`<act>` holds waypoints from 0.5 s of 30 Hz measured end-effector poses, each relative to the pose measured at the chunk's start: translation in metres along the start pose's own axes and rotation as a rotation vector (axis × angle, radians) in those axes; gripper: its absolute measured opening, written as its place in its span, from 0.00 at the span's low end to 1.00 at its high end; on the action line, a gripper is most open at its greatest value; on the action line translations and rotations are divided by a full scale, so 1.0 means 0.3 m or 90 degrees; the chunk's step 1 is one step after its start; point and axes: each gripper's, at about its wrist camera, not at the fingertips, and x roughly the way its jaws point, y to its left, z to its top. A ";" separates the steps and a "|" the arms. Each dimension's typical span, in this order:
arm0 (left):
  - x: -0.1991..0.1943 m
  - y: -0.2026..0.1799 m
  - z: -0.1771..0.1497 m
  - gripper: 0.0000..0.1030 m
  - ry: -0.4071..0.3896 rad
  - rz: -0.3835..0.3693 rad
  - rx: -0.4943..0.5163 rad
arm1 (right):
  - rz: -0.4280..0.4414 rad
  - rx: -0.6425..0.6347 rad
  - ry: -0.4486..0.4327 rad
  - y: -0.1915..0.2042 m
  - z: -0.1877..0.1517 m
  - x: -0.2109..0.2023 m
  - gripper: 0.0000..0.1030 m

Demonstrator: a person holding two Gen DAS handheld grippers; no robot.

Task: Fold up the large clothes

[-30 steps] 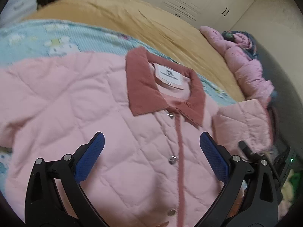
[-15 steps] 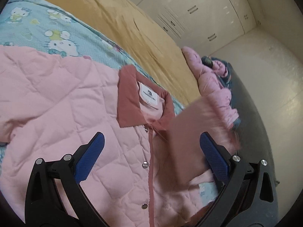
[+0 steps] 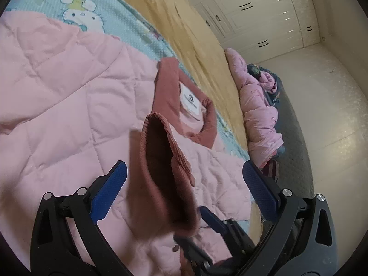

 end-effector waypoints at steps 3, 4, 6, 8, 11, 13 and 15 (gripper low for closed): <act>0.028 0.011 -0.007 0.92 0.016 0.001 0.001 | 0.017 -0.008 -0.016 -0.007 0.009 -0.051 0.80; 0.035 0.014 -0.010 0.92 0.018 -0.003 0.000 | 0.018 -0.003 -0.027 -0.019 0.015 -0.069 0.80; 0.053 0.018 -0.015 0.91 0.024 -0.009 0.003 | 0.006 0.026 -0.045 -0.065 0.023 -0.110 0.80; 0.067 0.015 -0.024 0.90 0.026 -0.002 0.014 | -0.017 0.068 -0.059 -0.141 0.032 -0.129 0.80; 0.075 -0.008 -0.038 0.63 0.031 0.019 0.040 | -0.040 0.143 -0.087 -0.238 0.027 -0.182 0.80; 0.081 -0.025 -0.053 0.47 0.035 0.039 0.060 | -0.053 0.175 -0.113 -0.288 0.024 -0.211 0.77; 0.099 -0.044 -0.075 0.41 0.047 0.058 0.084 | -0.069 0.201 -0.134 -0.325 0.021 -0.242 0.75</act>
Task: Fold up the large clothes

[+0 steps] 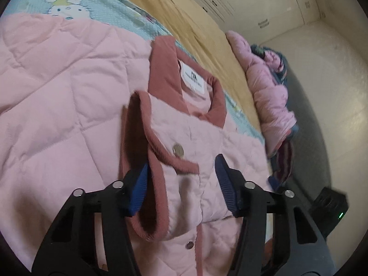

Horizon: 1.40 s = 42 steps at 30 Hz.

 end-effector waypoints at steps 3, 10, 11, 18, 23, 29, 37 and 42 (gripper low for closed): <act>0.023 -0.028 -0.018 0.21 0.000 0.055 0.049 | -0.007 0.039 -0.023 -0.060 0.013 -0.010 0.75; -0.063 -0.126 -0.013 0.04 -0.067 0.001 0.102 | -0.072 0.109 -0.083 -0.183 0.039 -0.089 0.71; -0.088 -0.166 -0.017 0.02 -0.082 -0.016 0.124 | -0.082 0.125 -0.094 -0.209 0.041 -0.103 0.71; -0.358 -0.380 -0.048 0.01 -0.256 -0.017 0.258 | -0.120 0.245 -0.156 -0.393 0.035 -0.230 0.71; -0.417 -0.348 -0.030 0.01 -0.290 0.029 0.256 | -0.140 0.270 -0.152 -0.449 0.025 -0.227 0.71; -0.326 -0.216 0.003 0.01 -0.254 0.091 0.209 | -0.161 0.247 -0.140 -0.440 0.031 -0.211 0.71; -0.297 -0.053 0.029 0.01 -0.210 0.144 0.142 | -0.150 0.195 -0.067 -0.403 0.028 -0.108 0.69; -0.268 -0.010 0.025 0.02 -0.189 0.155 0.127 | -0.141 0.156 -0.014 -0.349 0.020 -0.035 0.69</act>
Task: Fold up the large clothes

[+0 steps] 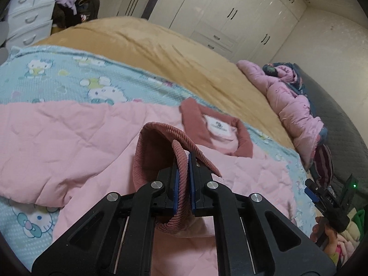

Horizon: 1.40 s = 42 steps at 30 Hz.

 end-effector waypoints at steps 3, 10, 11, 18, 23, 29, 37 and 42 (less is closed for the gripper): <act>0.036 0.042 -0.007 0.03 0.019 0.013 -0.016 | 0.002 -0.004 0.028 0.011 -0.016 0.038 0.70; 0.085 0.091 -0.022 0.09 0.052 0.059 -0.020 | -0.005 0.012 0.096 -0.018 -0.055 0.130 0.74; 0.090 0.105 -0.023 0.09 0.053 0.073 -0.024 | -0.015 0.015 0.113 -0.024 -0.064 0.149 0.74; 0.116 0.183 -0.024 0.09 0.075 0.098 -0.067 | -0.055 0.032 0.166 -0.056 -0.116 0.232 0.74; 0.003 0.082 0.018 0.48 0.010 0.117 -0.003 | -0.053 0.036 0.154 -0.044 -0.096 0.193 0.74; -0.020 -0.088 -0.003 0.91 -0.006 0.113 0.081 | -0.024 -0.006 0.084 0.034 -0.047 0.073 0.88; 0.102 -0.216 -0.107 0.91 0.077 0.080 0.132 | -0.007 -0.040 0.049 0.088 -0.032 0.030 0.94; 0.194 -0.254 -0.193 0.91 0.133 0.072 0.168 | -0.008 -0.059 0.089 0.104 -0.056 0.066 0.94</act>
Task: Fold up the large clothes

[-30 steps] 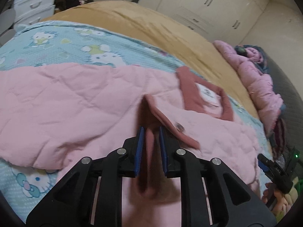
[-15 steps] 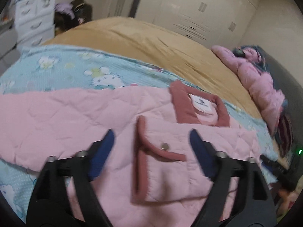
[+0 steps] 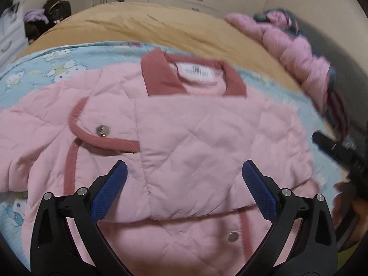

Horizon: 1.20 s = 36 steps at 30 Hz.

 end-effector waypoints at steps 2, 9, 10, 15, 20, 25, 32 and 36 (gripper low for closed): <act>0.057 -0.002 -0.018 0.91 0.026 0.041 0.020 | -0.007 -0.011 0.030 0.004 -0.012 0.032 0.94; 0.138 0.033 -0.047 0.92 0.044 0.066 0.015 | -0.038 0.021 0.110 -0.039 -0.079 0.173 0.94; 0.141 0.034 -0.047 0.92 0.045 0.066 0.014 | -0.044 0.017 0.115 -0.036 -0.085 0.183 0.94; 0.125 0.047 -0.028 0.92 0.045 0.048 -0.006 | -0.056 0.015 0.123 -0.025 -0.087 0.188 0.94; 0.054 0.073 -0.005 0.92 0.010 0.030 -0.060 | -0.035 0.053 0.094 -0.045 -0.047 0.115 0.94; -0.015 0.096 0.020 0.92 -0.024 0.051 -0.076 | -0.020 0.057 0.038 -0.038 -0.012 0.026 0.94; -0.131 0.153 0.021 0.92 -0.055 0.086 -0.104 | 0.007 0.038 -0.006 0.007 0.029 -0.052 0.94; -0.197 0.203 0.024 0.92 -0.068 0.092 -0.132 | 0.010 0.031 -0.030 0.036 0.045 -0.085 0.94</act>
